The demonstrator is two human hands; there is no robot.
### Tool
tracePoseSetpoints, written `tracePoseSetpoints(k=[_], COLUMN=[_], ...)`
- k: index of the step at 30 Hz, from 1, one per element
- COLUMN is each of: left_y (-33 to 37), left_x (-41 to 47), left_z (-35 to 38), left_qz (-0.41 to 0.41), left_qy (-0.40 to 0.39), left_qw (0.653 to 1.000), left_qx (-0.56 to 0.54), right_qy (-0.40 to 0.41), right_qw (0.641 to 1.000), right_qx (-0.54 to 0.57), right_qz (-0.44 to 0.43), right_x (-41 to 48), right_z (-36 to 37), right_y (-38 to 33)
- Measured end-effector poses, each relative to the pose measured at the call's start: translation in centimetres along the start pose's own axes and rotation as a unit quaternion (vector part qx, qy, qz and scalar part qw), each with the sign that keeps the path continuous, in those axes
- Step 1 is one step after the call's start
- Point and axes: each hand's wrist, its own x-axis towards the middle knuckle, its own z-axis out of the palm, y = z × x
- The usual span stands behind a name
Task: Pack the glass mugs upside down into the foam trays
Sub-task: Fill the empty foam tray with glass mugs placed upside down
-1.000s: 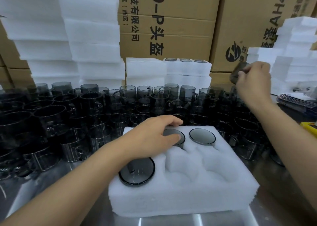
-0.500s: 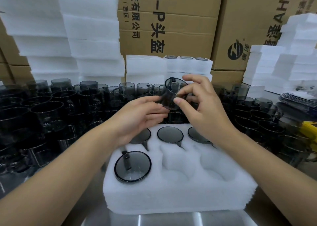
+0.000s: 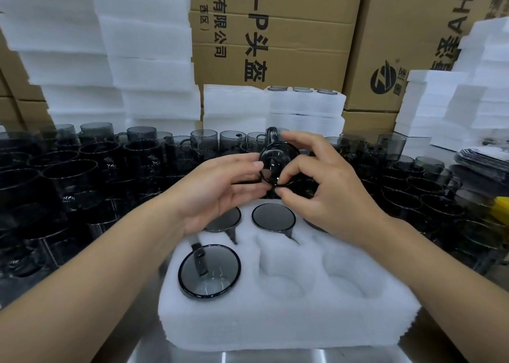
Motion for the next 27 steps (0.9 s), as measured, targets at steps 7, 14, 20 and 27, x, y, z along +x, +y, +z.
tracePoseSetpoints(k=[7,14,20,27], left_y=[0.26,0.07,0.15,0.38], left_x=[-0.6,-0.4,-0.34,-0.4], left_z=[0.26,0.1,0.24,0.27], left_qz=[0.007,0.012,-0.011,-0.035], left_qy=[-0.017,-0.039,-0.043,-0.054], left_qw=[1.0,0.999,0.999,0.998], left_qx=[-0.009,-0.006,-0.008,0.011], right_qy=[-0.013,0.022,0.034,0.037], right_qw=[1.0,0.999,0.995,0.994], right_qx=[-0.011,0.044,0.067,0.085], right_qz=[-0.01,0.021,0.066,0.053], right_x=[0.12,0.05,0.07,0.14], right_z=[-0.09,0.05,-0.13,-0.46], right_y=[-0.07,-0.1,-0.3,-0.71])
